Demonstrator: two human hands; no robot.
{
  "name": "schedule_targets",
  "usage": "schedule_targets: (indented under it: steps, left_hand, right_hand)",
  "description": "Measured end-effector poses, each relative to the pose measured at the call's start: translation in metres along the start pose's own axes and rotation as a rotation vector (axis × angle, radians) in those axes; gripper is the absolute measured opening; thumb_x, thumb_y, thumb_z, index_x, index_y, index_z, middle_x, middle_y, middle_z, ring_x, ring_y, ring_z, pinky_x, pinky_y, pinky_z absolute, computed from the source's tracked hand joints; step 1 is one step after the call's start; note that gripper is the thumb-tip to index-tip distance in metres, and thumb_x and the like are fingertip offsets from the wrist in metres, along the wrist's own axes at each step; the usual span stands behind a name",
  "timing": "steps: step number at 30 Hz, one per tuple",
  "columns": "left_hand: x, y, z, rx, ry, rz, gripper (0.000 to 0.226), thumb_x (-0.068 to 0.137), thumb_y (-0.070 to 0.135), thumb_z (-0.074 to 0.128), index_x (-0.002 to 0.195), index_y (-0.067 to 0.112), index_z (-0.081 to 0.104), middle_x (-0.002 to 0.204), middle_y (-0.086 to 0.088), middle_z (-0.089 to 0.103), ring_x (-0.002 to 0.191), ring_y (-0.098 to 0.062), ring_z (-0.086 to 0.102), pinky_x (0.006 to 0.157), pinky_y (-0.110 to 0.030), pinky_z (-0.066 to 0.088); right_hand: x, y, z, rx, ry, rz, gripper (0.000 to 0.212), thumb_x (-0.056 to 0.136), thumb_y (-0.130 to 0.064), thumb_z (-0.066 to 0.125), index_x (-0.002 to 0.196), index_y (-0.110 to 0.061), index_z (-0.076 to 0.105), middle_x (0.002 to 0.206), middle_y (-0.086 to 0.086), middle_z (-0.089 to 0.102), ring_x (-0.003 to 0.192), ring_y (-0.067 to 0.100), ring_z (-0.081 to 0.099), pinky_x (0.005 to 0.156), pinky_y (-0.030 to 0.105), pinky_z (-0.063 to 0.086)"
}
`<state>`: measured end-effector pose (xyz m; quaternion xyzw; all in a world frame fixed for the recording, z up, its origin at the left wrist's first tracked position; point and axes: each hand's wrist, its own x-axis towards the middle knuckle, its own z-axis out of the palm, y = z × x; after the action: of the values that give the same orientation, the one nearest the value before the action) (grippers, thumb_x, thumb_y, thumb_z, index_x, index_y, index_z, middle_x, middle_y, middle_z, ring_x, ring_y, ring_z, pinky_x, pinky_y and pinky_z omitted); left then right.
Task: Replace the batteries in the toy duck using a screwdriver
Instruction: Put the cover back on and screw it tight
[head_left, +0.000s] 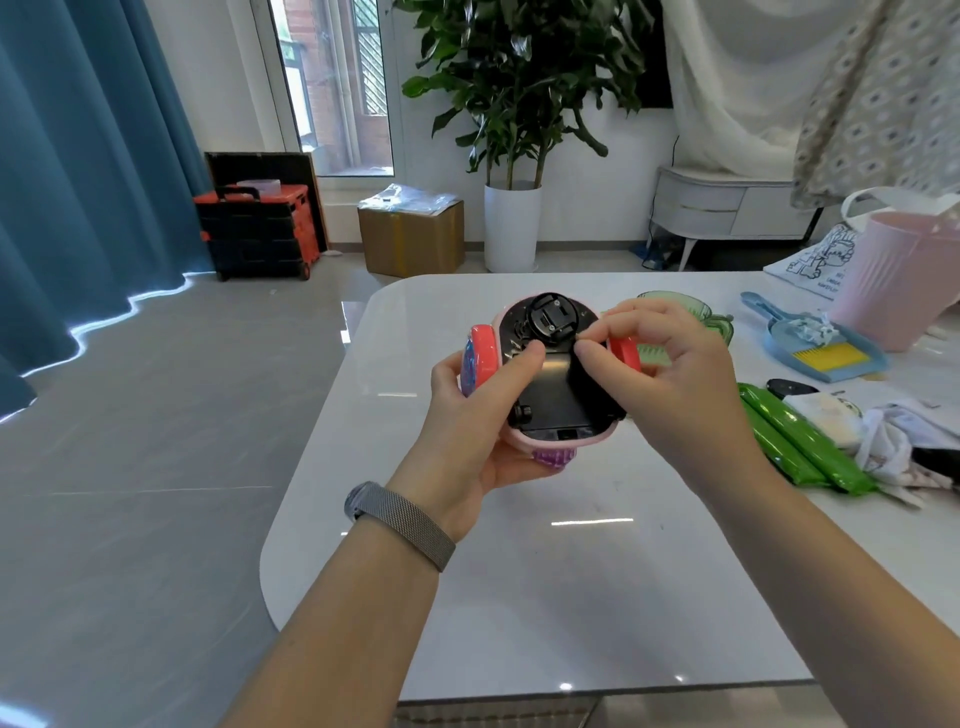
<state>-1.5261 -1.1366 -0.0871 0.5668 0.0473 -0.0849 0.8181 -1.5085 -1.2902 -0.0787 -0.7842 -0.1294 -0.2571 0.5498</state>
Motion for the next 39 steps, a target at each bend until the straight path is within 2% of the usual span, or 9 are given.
schedule_targets:
  steps: [2,5,10,15,19,26,34,37,39]
  left_hand:
    - [-0.001,0.001,0.003,0.012,-0.015,-0.005,0.056,0.081,0.033,0.074,0.127,0.022,0.043,0.109,-0.011,0.068,0.079,-0.029,0.074,0.066,-0.049,0.061]
    - [-0.003,0.004,0.006,0.01,-0.038,-0.014,0.059,0.08,0.031,0.076,0.129,0.019,0.045,0.11,-0.014,0.069,0.08,-0.032,0.074,0.064,-0.047,0.061]
    - [-0.008,0.009,0.007,-0.003,-0.124,-0.048,0.075,0.068,0.038,0.075,0.134,0.013,0.05,0.117,-0.018,0.068,0.092,-0.036,0.072,0.064,-0.04,0.059]
    - [-0.014,0.01,0.004,-0.029,-0.141,-0.066,0.076,0.069,0.04,0.075,0.136,0.013,0.048,0.114,-0.017,0.07,0.092,-0.037,0.072,0.068,-0.044,0.06]
    - [-0.024,0.008,0.004,-0.054,-0.145,-0.073,0.074,0.068,0.037,0.074,0.133,0.014,0.049,0.11,-0.016,0.072,0.091,-0.038,0.072,0.07,-0.046,0.06]
    - [-0.033,0.004,0.007,-0.117,-0.109,-0.053,0.069,0.066,0.035,0.074,0.129,0.017,0.052,0.102,-0.014,0.073,0.081,-0.038,0.072,0.062,-0.039,0.059]
    - [-0.036,0.006,0.01,-0.142,-0.119,-0.05,0.07,0.068,0.03,0.083,0.129,0.017,0.052,0.101,-0.011,0.075,0.086,-0.037,0.073,0.063,-0.041,0.06]
    - [-0.038,0.008,0.011,-0.135,-0.111,-0.056,0.07,0.066,0.04,0.074,0.127,0.02,0.049,0.089,-0.004,0.075,0.082,-0.03,0.074,0.063,-0.039,0.061]
    - [-0.037,0.006,0.015,0.007,-0.027,-0.028,0.075,0.062,0.061,0.074,0.123,0.026,0.047,0.106,-0.003,0.065,0.087,-0.025,0.07,0.062,-0.034,0.059]
  right_hand:
    - [0.005,-0.002,-0.005,0.033,-0.02,0.088,0.016,0.074,-0.018,0.074,0.065,-0.031,0.071,0.091,-0.013,0.062,0.09,0.001,0.058,0.082,0.031,0.052]
    - [0.008,-0.007,-0.009,0.154,-0.054,0.222,0.013,0.074,-0.015,0.073,0.064,-0.023,0.072,0.084,-0.006,0.066,0.08,0.013,0.06,0.066,0.034,0.05]
    - [0.012,-0.02,-0.009,0.326,-0.013,0.36,0.021,0.081,-0.009,0.068,0.064,-0.02,0.062,0.07,-0.005,0.059,0.07,0.015,0.052,0.053,0.023,0.04]
    - [0.011,-0.026,-0.008,0.319,-0.031,0.374,0.023,0.079,-0.008,0.068,0.061,-0.021,0.062,0.066,-0.007,0.058,0.067,0.013,0.053,0.06,0.027,0.042]
    - [0.004,-0.028,-0.008,0.313,-0.023,0.362,0.024,0.08,-0.006,0.066,0.061,-0.02,0.061,0.055,-0.009,0.052,0.058,0.007,0.046,0.059,0.023,0.038]
    - [-0.002,-0.03,-0.006,0.382,-0.028,0.351,0.024,0.082,-0.005,0.065,0.066,-0.022,0.062,0.067,-0.01,0.06,0.069,0.008,0.054,0.062,0.025,0.045]
    - [0.003,-0.026,-0.004,0.521,-0.061,0.429,0.024,0.083,-0.004,0.06,0.078,-0.027,0.067,0.078,-0.002,0.067,0.073,0.013,0.061,0.063,0.028,0.051]
    - [0.005,-0.027,-0.003,0.523,-0.085,0.428,0.024,0.083,-0.004,0.06,0.078,-0.027,0.066,0.08,-0.001,0.066,0.074,0.013,0.061,0.063,0.029,0.051]
    - [0.005,-0.027,-0.001,0.529,-0.087,0.418,0.026,0.083,-0.003,0.059,0.075,-0.027,0.065,0.08,0.0,0.065,0.076,0.016,0.06,0.065,0.031,0.05]
